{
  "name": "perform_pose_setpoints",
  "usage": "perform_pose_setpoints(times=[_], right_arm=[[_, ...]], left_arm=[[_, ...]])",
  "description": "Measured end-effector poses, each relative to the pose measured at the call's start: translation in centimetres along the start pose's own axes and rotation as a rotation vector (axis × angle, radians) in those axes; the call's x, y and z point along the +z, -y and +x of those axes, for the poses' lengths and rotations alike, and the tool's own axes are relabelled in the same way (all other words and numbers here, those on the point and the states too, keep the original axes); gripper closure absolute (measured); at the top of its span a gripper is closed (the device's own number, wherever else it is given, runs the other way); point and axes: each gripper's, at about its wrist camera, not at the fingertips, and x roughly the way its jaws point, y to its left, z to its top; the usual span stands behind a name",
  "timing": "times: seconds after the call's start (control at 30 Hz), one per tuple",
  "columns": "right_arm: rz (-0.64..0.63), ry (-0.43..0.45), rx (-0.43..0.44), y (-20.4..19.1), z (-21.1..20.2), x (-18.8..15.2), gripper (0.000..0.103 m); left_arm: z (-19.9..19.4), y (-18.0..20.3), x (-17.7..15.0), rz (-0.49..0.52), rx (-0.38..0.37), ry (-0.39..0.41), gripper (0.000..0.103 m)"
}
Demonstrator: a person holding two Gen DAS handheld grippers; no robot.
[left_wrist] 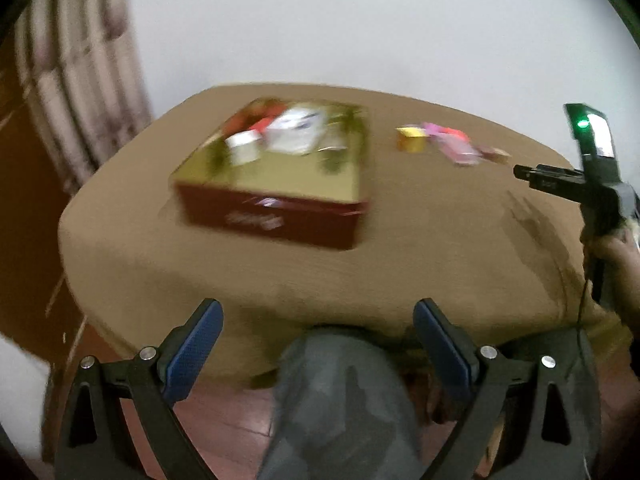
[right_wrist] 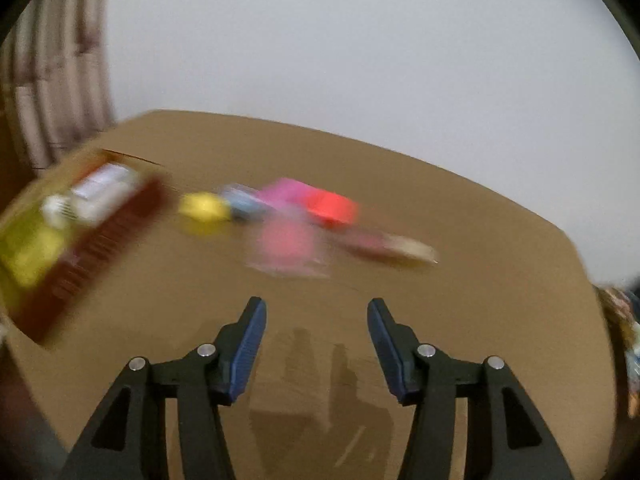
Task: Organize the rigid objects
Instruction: 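Lower the white cube into the gold tin and open the right gripper, then grasp the clear case holding a red item with the left gripper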
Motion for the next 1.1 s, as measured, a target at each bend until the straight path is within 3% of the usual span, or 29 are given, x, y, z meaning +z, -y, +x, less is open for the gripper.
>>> perform_pose_setpoints(times=[0.2, 0.3, 0.47, 0.6, 0.83, 1.1], right_arm=[[0.177, -0.036, -0.067, 8.6, 1.9, -3.0, 0.049], [0.245, -0.053, -0.039, 10.6, 2.2, -4.9, 0.049], [0.315, -0.034, 0.008, 12.0, 1.8, -5.5, 0.045], [0.327, -0.018, 0.046, 12.3, 1.4, -5.6, 0.043], [0.383, 0.029, 0.134, 13.0, 0.8, -5.6, 0.042], [0.387, 0.051, 0.189, 12.8, 0.8, -5.2, 0.042]], left_arm=[[0.1, 6.3, 4.2, 0.155, -0.075, 0.021, 0.009], [1.1, 8.2, 7.5, 0.176, -0.111, 0.008, 0.009], [4.1, 11.9, 12.8, 0.192, -0.194, -0.016, 0.009], [8.6, 15.3, 17.3, 0.164, -0.242, -0.095, 0.009], [16.8, 17.8, 22.2, 0.060, -0.191, -0.217, 0.011], [21.4, 17.8, 23.0, -0.004, -0.149, -0.308, 0.014]])
